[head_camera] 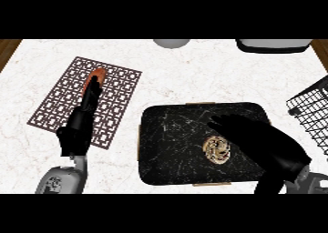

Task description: Pick the cupcake from the tray and place it in the tiered basket

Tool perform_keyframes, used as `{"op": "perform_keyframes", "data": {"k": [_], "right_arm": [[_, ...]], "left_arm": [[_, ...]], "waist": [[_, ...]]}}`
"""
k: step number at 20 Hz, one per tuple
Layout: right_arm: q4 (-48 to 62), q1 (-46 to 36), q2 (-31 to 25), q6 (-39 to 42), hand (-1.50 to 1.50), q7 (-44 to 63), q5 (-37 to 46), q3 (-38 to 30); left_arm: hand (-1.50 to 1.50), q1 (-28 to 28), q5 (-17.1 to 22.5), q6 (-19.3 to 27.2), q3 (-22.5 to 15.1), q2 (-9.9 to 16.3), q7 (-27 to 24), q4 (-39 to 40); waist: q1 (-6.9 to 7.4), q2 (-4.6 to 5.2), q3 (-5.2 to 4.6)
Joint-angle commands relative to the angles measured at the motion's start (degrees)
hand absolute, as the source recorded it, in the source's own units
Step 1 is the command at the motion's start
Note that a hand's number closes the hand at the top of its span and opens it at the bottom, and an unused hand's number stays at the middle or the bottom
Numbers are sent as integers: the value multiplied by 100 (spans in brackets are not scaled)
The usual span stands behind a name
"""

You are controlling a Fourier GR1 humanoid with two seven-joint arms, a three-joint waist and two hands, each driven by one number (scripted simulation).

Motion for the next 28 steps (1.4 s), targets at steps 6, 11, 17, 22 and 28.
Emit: {"op": "perform_keyframes", "data": {"k": [6, 11, 17, 22, 28], "right_arm": [[724, 77, 365, -440, -150, -350, 647, 234], [958, -90, 400, -368, -150, -556, 763, -39], [1032, -29, 619, -461, -150, -634, 932, 77], [1111, 250, 864, -698, -150, -628, 1195, 342], [1408, 240, 960, -989, -150, -881, 1154, 102]], "left_arm": [[0, 254, -170, -46, -132, -143, 88, -319], [0, 83, -61, -186, 187, -44, -39, -69], [0, 28, -69, -239, 234, -22, 357, -365], [0, -1, -140, -214, 202, -115, 137, -100], [0, -32, -79, -256, 410, -118, -650, 703]], "waist": [[11, -1, 1], [3, 0, 0], [8, -2, 1], [-2, -2, 0], [-10, 4, -1]]}}
